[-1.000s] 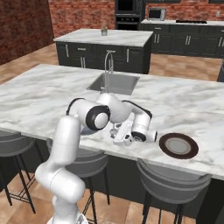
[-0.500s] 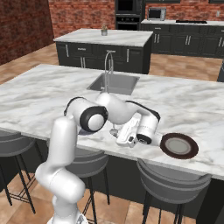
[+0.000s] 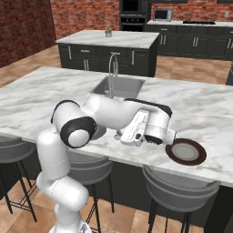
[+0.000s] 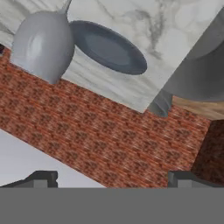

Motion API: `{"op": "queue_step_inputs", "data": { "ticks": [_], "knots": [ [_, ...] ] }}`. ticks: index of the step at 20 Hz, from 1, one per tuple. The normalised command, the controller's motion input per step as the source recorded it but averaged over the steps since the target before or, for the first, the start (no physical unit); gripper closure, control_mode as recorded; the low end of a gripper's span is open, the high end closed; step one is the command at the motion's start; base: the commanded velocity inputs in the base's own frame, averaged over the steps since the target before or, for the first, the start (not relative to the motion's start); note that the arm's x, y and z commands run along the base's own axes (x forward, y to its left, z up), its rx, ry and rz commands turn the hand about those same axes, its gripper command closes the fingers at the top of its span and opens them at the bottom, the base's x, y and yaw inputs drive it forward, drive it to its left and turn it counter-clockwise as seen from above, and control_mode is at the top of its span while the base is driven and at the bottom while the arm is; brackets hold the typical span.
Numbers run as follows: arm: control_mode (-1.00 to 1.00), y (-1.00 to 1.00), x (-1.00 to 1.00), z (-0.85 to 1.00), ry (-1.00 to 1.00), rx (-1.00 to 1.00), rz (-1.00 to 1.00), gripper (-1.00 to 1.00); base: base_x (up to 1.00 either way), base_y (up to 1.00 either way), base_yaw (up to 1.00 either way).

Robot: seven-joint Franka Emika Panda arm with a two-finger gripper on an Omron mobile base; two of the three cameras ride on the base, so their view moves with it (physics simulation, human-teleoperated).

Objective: Retrieve the wine glasses from the counter and place one next to each plate.

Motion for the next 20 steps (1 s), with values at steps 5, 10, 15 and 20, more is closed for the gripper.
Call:
{"op": "queue_step_inputs", "data": {
  "ticks": [5,10,15,20],
  "knots": [
    [-1.00,0.06,-0.76,1.00,-0.01,-0.01,-0.03,-1.00,0.00,0.00,0.00],
    [-1.00,0.30,-0.60,0.96,0.00,-0.05,-0.07,-1.00,0.00,0.00,0.00],
    [-1.00,0.53,-0.65,0.54,-0.01,-0.05,-0.05,-1.00,0.00,0.00,0.00],
    [-1.00,0.35,-0.06,0.00,0.00,-0.05,-0.01,-1.00,0.00,0.00,0.00]
  ]
}}
